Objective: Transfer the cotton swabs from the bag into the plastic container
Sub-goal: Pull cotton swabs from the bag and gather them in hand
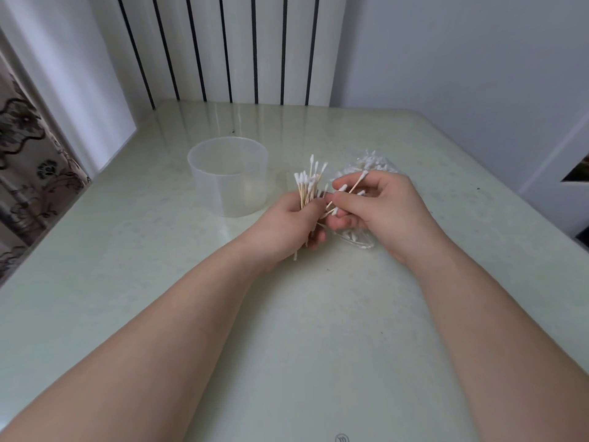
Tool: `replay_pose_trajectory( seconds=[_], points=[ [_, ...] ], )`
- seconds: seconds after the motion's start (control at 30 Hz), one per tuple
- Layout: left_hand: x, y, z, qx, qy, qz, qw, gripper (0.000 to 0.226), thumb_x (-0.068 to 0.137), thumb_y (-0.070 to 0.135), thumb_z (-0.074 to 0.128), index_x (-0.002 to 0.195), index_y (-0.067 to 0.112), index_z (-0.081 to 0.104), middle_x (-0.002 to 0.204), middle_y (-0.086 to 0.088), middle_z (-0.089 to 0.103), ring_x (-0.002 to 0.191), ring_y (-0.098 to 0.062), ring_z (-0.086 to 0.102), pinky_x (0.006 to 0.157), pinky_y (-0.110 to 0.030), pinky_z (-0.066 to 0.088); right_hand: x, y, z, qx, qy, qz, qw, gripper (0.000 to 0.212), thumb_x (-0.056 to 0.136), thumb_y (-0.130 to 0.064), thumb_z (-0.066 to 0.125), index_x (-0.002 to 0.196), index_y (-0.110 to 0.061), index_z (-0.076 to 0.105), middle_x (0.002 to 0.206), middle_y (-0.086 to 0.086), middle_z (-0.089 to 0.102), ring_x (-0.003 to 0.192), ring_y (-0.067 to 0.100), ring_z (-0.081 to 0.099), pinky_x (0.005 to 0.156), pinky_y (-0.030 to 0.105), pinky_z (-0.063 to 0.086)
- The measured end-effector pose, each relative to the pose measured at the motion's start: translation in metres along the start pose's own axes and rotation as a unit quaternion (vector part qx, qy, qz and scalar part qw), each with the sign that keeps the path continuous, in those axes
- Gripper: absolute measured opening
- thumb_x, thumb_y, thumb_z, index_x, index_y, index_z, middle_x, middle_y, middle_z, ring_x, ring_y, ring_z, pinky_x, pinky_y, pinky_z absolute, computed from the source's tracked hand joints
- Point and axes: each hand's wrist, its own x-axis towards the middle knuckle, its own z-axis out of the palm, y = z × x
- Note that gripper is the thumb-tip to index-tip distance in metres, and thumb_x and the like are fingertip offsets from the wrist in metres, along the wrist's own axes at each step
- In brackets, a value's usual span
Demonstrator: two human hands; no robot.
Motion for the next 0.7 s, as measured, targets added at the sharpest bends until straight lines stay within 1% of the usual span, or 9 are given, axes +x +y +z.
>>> replay_pose_trajectory(
  seconds=[0.07, 0.13, 0.2, 0.27, 0.4, 0.5, 0.57, 0.63, 0.7],
  points=[
    [0.0001, -0.0012, 0.0009, 0.018, -0.006, 0.005, 1.0, 0.033, 0.108, 0.015, 0.04, 0.08, 0.015, 0.058, 0.06, 0.009, 0.059, 0.052, -0.009, 0.048, 0.052, -0.023, 0.04, 0.0012, 0.0004, -0.001, 0.008, 0.017, 0.002, 1.0, 0.014, 0.087, 0.007, 0.069, 0.096, -0.004, 0.067, 0.066, 0.01, 0.068, 0.052, 0.024, 0.067, 0.063, 0.03, 0.061],
    [0.0016, -0.0037, 0.0003, 0.028, -0.01, 0.0, 1.0, 0.032, 0.108, 0.016, 0.042, 0.079, 0.015, 0.057, 0.066, 0.004, 0.056, 0.055, -0.01, 0.046, 0.053, -0.025, 0.038, 0.0024, -0.0001, -0.0012, 0.011, 0.029, 0.002, 1.0, 0.01, 0.089, 0.004, 0.069, 0.096, -0.003, 0.067, 0.072, 0.012, 0.067, 0.055, 0.019, 0.067, 0.062, 0.027, 0.06],
    [0.0032, -0.0053, -0.0012, 0.034, -0.01, -0.011, 0.999, 0.031, 0.108, 0.017, 0.043, 0.079, 0.014, 0.054, 0.067, 0.002, 0.052, 0.054, -0.01, 0.044, 0.052, -0.024, 0.037, 0.0038, -0.0008, -0.0013, 0.036, 0.042, 0.005, 0.998, 0.005, 0.092, -0.001, 0.067, 0.097, -0.003, 0.068, 0.075, 0.012, 0.067, 0.059, 0.016, 0.066, 0.061, 0.026, 0.058],
    [0.0041, -0.0049, -0.0012, 0.03, -0.01, -0.02, 0.999, 0.029, 0.108, 0.016, 0.043, 0.08, 0.015, 0.052, 0.069, 0.0, 0.052, 0.053, -0.011, 0.043, 0.05, -0.022, 0.037, 0.0048, -0.0015, -0.0024, 0.054, 0.055, 0.002, 0.997, 0.005, 0.094, -0.003, 0.065, 0.098, -0.004, 0.067, 0.076, 0.012, 0.067, 0.059, 0.016, 0.066, 0.061, 0.027, 0.058],
    [0.0026, -0.0037, -0.0004, 0.03, -0.023, -0.015, 0.999, 0.028, 0.107, 0.018, 0.044, 0.08, 0.015, 0.051, 0.067, 0.001, 0.047, 0.053, -0.011, 0.042, 0.049, -0.021, 0.037, 0.0024, -0.001, -0.0047, -0.019, 0.051, -0.038, 0.998, 0.019, 0.091, 0.001, 0.067, 0.107, -0.009, 0.067, 0.072, 0.008, 0.07, 0.058, 0.016, 0.067, 0.064, 0.026, 0.058],
    [0.0003, -0.0022, -0.001, 0.035, -0.04, 0.003, 0.999, 0.031, 0.108, 0.023, 0.046, 0.078, 0.019, 0.053, 0.064, 0.005, 0.044, 0.053, -0.009, 0.04, 0.049, -0.021, 0.035, 0.0013, -0.0003, -0.0038, -0.039, 0.042, -0.061, 0.996, 0.02, 0.09, 0.0, 0.069, 0.104, -0.014, 0.07, 0.073, 0.003, 0.074, 0.059, 0.013, 0.066, 0.065, 0.024, 0.057],
    [-0.0009, -0.0013, -0.0011, 0.033, -0.047, 0.003, 0.998, 0.03, 0.108, 0.023, 0.045, 0.08, 0.02, 0.055, 0.063, 0.006, 0.043, 0.053, -0.01, 0.039, 0.049, -0.021, 0.034, 0.0015, 0.0012, -0.0033, -0.043, 0.037, -0.073, 0.996, 0.019, 0.091, -0.002, 0.069, 0.102, -0.018, 0.072, 0.08, 0.0, 0.076, 0.061, 0.009, 0.066, 0.067, 0.023, 0.056],
    [-0.0015, -0.0006, -0.0007, 0.036, -0.054, 0.004, 0.998, 0.031, 0.109, 0.024, 0.042, 0.081, 0.018, 0.054, 0.064, 0.005, 0.049, 0.052, -0.009, 0.041, 0.049, -0.02, 0.034, 0.0012, 0.0026, -0.0028, -0.061, 0.025, -0.085, 0.994, 0.018, 0.093, -0.005, 0.067, 0.104, -0.019, 0.072, 0.088, -0.002, 0.077, 0.066, 0.005, 0.068, 0.071, 0.023, 0.056],
    [-0.002, 0.0002, 0.0, 0.042, -0.053, 0.009, 0.998, 0.033, 0.11, 0.025, 0.039, 0.08, 0.017, 0.052, 0.067, 0.005, 0.057, 0.051, -0.008, 0.045, 0.049, -0.019, 0.037, 0.0011, 0.0042, -0.0022, -0.089, 0.001, -0.098, 0.991, 0.018, 0.097, -0.007, 0.063, 0.11, -0.014, 0.072, 0.085, -0.005, 0.077, 0.067, 0.004, 0.068, 0.074, 0.027, 0.055]
  ],
)
